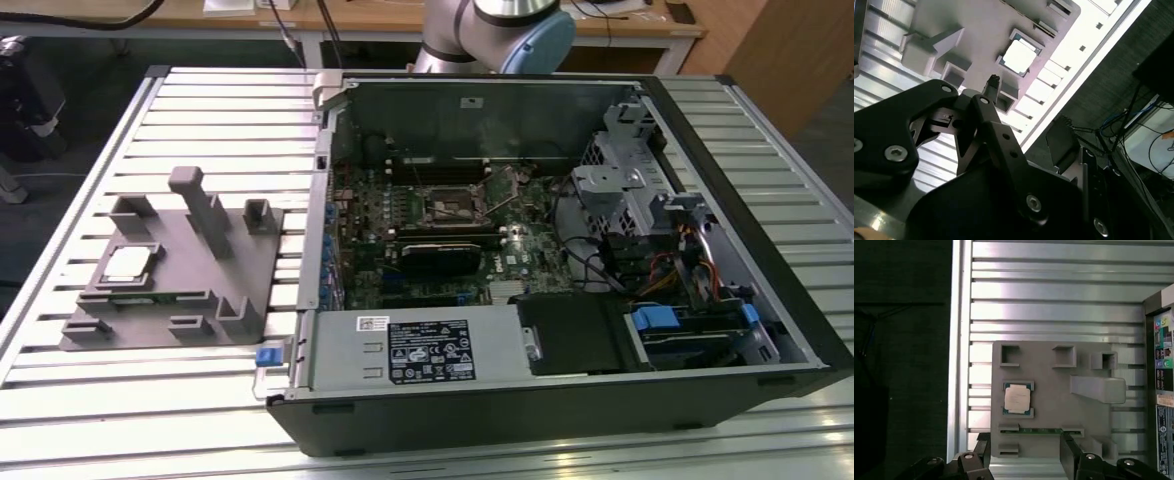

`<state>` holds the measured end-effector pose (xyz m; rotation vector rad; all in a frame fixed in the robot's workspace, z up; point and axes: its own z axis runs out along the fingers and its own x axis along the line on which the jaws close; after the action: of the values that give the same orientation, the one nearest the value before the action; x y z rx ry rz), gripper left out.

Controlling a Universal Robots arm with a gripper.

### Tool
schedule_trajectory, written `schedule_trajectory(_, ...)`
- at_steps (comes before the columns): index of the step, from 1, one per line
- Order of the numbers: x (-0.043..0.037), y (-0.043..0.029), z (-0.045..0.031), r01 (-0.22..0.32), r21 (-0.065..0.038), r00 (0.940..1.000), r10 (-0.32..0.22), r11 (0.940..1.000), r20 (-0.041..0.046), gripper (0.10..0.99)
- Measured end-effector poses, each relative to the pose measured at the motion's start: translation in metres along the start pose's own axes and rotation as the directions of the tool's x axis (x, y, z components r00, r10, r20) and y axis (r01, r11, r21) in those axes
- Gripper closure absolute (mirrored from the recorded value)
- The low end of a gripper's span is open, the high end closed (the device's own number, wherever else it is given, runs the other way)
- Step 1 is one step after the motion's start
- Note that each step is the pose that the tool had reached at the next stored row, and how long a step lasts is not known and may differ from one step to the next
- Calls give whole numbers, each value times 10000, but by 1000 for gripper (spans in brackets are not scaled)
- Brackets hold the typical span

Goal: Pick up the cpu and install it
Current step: 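Pick up the cpu and move it towards the insertion slot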

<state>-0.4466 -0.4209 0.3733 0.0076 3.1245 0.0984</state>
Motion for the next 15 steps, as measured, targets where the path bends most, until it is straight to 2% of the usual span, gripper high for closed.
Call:
schedule_trajectory(2,2,-2,34,-1,-29,10000,1,10000,-1,427)
schedule_trajectory(4,2,-7,107,1,-32,10000,-1,10000,-1,427)
schedule_trajectory(15,5,-19,307,0,-31,10000,0,10000,-7,427)
